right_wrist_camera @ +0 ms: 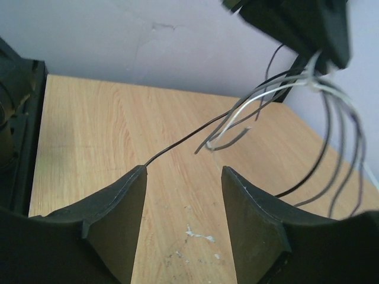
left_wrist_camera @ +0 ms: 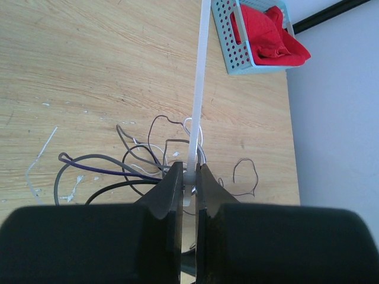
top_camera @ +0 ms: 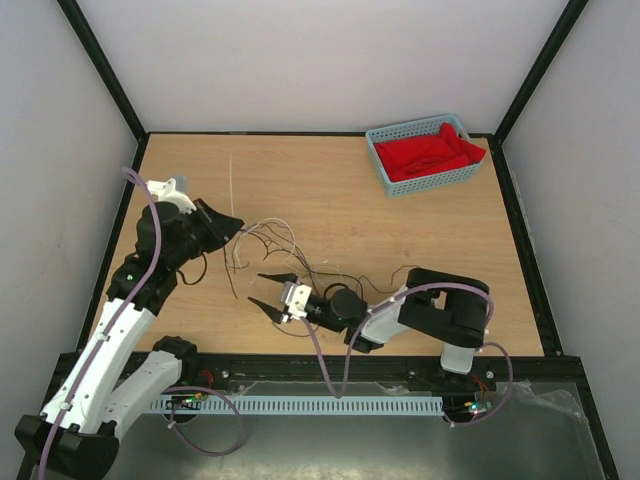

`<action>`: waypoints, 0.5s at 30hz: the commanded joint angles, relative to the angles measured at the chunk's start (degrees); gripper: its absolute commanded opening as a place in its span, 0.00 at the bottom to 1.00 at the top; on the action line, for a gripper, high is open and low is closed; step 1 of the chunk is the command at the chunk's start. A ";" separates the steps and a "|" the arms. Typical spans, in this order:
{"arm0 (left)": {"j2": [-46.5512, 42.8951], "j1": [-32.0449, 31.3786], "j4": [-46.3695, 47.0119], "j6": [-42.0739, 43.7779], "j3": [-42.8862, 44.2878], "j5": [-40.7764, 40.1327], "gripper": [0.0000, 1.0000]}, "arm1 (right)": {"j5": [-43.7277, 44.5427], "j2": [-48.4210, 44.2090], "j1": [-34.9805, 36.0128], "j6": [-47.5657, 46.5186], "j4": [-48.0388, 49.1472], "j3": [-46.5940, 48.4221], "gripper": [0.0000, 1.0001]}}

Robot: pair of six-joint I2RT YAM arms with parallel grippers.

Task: Zip-tie the wires
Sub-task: Adjust the cable at the center of the board.

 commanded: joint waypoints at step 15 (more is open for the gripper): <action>3.42 -0.23 -2.27 15.18 5.98 15.38 0.00 | -4.03 -15.73 -7.07 6.00 3.97 -9.68 0.59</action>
